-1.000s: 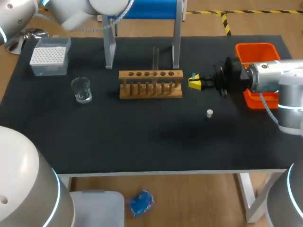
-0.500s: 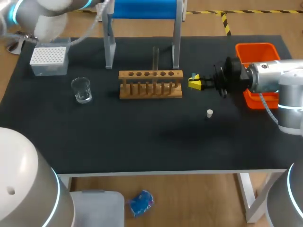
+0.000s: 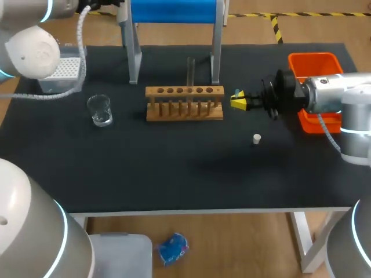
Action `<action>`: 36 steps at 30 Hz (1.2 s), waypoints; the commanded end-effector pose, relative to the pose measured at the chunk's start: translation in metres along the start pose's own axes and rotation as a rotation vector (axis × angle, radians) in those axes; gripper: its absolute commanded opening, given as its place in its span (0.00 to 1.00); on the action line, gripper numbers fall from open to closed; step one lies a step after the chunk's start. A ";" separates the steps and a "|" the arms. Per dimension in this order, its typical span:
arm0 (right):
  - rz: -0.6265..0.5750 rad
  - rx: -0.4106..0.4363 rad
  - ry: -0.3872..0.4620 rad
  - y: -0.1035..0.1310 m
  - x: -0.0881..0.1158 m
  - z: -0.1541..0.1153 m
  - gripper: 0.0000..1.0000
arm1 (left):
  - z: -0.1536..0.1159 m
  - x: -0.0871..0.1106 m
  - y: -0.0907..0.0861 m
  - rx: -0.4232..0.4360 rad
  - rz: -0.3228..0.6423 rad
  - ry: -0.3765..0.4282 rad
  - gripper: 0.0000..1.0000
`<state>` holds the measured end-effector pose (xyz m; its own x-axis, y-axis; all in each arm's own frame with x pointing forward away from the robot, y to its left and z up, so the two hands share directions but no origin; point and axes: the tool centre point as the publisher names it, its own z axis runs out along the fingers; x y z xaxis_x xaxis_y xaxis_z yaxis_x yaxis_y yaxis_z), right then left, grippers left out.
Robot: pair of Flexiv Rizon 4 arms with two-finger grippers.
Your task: Invert the test tube, pick up the pipette, mount the tip to pipette, aspirate from beaker and dispense into the tube, eject the tip, return the pipette, and cap with the stopper.
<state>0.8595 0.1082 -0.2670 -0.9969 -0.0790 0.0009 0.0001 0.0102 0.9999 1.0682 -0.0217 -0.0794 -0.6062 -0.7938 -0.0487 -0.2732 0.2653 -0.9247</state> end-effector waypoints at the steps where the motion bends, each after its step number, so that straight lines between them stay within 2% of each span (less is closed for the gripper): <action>1: -0.001 0.002 -0.001 0.001 0.001 -0.001 0.00 | -0.003 -0.004 0.001 0.003 0.002 0.292 0.00; 10: -0.001 0.002 -0.001 0.001 0.001 -0.001 0.00 | -0.003 -0.004 0.001 0.003 0.002 0.292 0.00; 13: -0.001 0.002 -0.001 0.001 0.001 -0.001 0.00 | -0.012 0.028 -0.001 0.025 0.070 0.407 0.00; 18: -0.001 0.002 -0.001 0.001 0.001 -0.001 0.00 | -0.036 0.083 0.002 0.056 0.109 0.562 0.00; 24: -0.001 0.002 -0.001 0.001 0.001 -0.001 0.00 | -0.063 0.134 0.008 0.083 0.124 0.630 0.00; 26: -0.001 0.002 -0.001 0.001 0.001 -0.001 0.00 | -0.066 0.150 0.012 0.070 0.144 0.650 0.00; 29: -0.001 0.002 -0.001 0.001 0.001 -0.001 0.00 | -0.068 0.172 0.016 0.094 0.149 0.675 0.00; 36: -0.001 0.002 -0.001 0.001 0.001 -0.001 0.00 | -0.068 0.172 0.016 0.094 0.149 0.675 0.00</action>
<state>0.8595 0.1083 -0.2670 -0.9969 -0.0790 0.0009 0.0001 0.0101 0.9999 0.9117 -0.1181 -0.0759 -0.9726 -0.2288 0.0417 -0.1060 0.2764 -0.9552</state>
